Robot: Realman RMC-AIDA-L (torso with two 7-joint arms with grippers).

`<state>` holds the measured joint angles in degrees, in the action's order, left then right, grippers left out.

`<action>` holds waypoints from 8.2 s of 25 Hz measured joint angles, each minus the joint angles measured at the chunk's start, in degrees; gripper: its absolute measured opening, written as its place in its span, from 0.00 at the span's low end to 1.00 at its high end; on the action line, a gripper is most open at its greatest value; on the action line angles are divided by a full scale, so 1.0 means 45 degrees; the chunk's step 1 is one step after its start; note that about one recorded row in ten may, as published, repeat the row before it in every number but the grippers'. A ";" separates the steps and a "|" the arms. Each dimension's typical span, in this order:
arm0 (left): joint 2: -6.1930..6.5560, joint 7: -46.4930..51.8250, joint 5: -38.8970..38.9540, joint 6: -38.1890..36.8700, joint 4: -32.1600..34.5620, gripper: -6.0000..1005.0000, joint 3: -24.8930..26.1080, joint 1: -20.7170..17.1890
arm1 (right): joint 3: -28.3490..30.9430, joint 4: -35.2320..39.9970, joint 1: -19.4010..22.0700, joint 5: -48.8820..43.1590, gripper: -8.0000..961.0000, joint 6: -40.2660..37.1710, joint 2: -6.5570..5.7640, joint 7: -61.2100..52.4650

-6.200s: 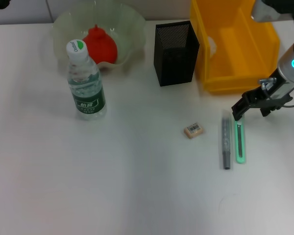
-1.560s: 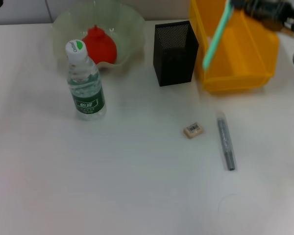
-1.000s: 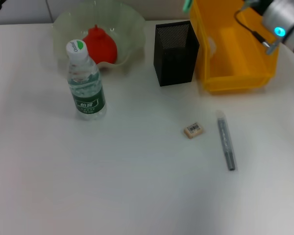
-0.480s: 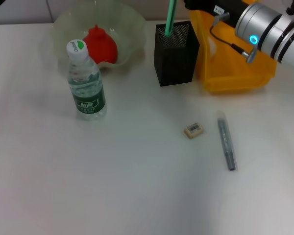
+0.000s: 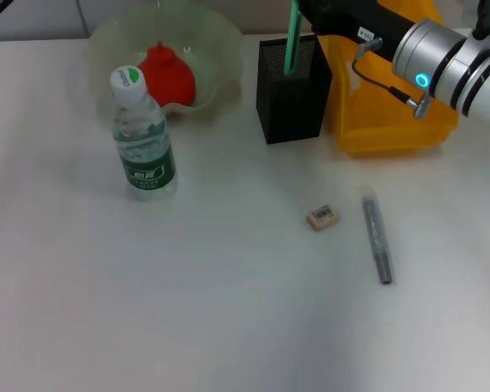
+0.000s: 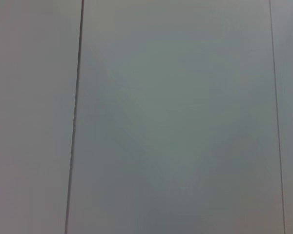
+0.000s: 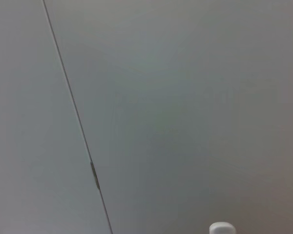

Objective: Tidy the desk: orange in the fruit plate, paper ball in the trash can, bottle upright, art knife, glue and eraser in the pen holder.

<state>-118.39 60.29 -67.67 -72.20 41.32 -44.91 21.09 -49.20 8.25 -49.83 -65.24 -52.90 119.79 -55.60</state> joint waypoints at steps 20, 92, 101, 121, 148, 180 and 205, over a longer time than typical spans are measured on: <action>-0.0041 0.0125 0.0019 -0.0252 -0.0095 0.75 -0.0076 0.0040 | -0.2935 0.0972 0.0590 -0.0035 0.26 0.0382 -0.0096 -0.2684; 0.0000 0.1467 -0.0076 0.0186 -0.1306 0.75 -0.0997 0.0933 | -0.6450 0.6160 -0.2077 -1.7952 0.80 -0.5058 0.0022 -1.3646; -0.0001 0.1446 -0.0055 0.0184 -0.1288 0.75 -0.0997 0.0916 | -0.6450 0.5910 -0.2149 -1.7952 0.76 -0.4966 0.0022 -1.3744; -0.0001 0.1434 -0.0008 0.0153 -0.1279 0.75 -0.0996 0.0919 | -0.6448 0.5571 -0.2182 -1.7961 0.50 -0.4703 -0.0019 -1.3972; -0.0022 0.1346 -0.0001 0.0175 -0.1202 0.75 -0.0913 0.0902 | 0.0379 0.8088 0.1125 -1.0906 0.46 -0.3656 -0.0195 -1.0612; 0.0078 0.1290 -0.0066 0.0232 -0.0984 0.75 -0.0819 0.0743 | -0.1194 0.4595 0.0838 -0.7778 0.46 -0.0006 -0.0154 -0.6600; 0.0047 0.1312 -0.0045 0.0158 -0.0961 0.75 -0.0821 0.0742 | -0.1183 1.1670 0.2145 -1.1903 0.60 -0.5289 -0.0173 -1.4753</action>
<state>-118.17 66.19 -67.87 -71.49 37.00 -48.61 24.43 -54.53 60.77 -40.18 -118.81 -76.70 119.01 -121.99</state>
